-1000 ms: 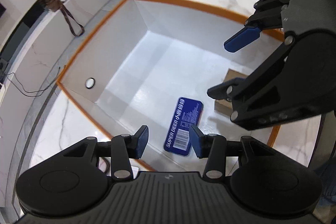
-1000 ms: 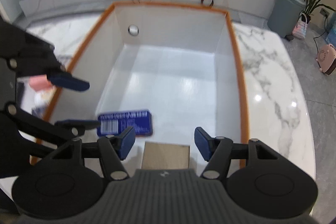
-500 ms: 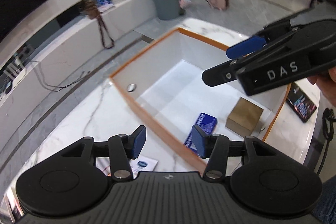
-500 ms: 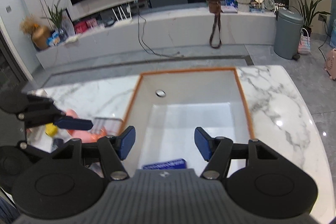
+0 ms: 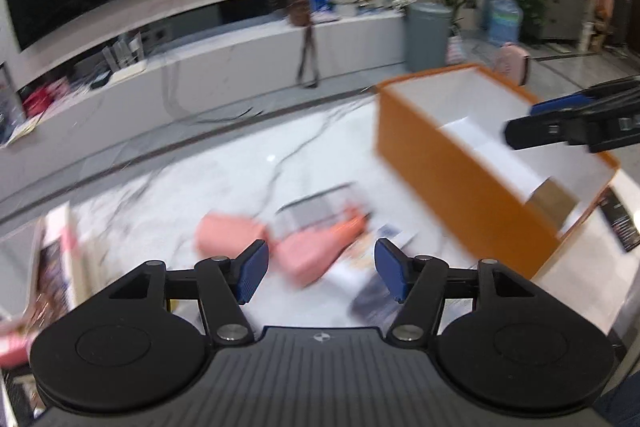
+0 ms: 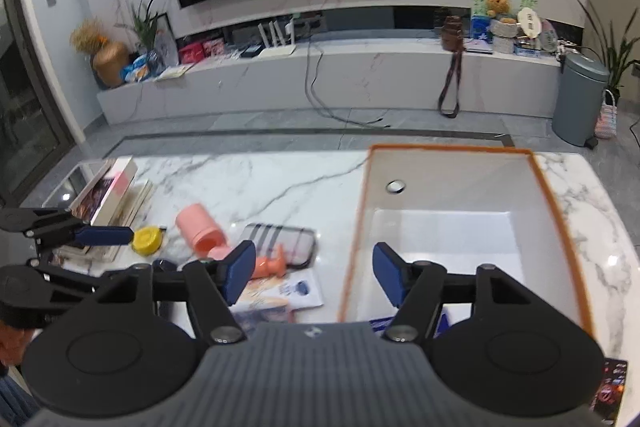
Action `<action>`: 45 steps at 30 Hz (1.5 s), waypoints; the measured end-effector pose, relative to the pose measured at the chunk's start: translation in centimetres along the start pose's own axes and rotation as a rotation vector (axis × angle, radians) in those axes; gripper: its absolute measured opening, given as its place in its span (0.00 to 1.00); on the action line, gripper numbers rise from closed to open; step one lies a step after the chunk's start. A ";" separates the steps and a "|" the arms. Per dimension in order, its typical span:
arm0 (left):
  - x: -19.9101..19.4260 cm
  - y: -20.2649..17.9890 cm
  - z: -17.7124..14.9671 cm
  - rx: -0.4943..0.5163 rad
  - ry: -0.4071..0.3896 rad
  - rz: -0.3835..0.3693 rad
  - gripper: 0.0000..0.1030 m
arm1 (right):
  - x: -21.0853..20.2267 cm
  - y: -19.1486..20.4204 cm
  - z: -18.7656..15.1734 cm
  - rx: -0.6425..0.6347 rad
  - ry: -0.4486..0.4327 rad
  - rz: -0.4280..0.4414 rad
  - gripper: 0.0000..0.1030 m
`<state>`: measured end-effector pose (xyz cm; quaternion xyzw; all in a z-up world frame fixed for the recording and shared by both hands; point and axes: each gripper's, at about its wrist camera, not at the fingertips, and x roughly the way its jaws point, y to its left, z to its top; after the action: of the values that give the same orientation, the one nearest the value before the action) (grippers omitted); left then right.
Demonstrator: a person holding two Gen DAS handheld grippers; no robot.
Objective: Organize rigid objects
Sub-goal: 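Withdraw both tools from the orange box back toward the table items, then grasp the dark blue spray can with the left tool while the right tool grasps the clear packaged box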
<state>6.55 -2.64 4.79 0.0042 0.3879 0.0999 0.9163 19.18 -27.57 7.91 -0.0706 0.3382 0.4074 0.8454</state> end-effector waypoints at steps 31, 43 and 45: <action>2.7 8.6 -8.7 -0.297 0.093 0.069 0.77 | 9.7 9.4 -8.8 -0.191 0.182 -0.045 0.65; 7.5 5.1 -9.2 -0.270 0.170 0.036 0.71 | 9.6 8.3 -8.8 -0.194 0.187 -0.050 0.66; 7.5 5.0 -9.3 -0.233 0.170 0.045 0.64 | 9.8 8.0 -9.0 -0.193 0.193 -0.054 0.66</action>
<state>4.06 3.04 -6.61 -0.1020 0.4497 0.1650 0.8718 12.95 -19.57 -3.88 -0.1996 0.3754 0.4064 0.8088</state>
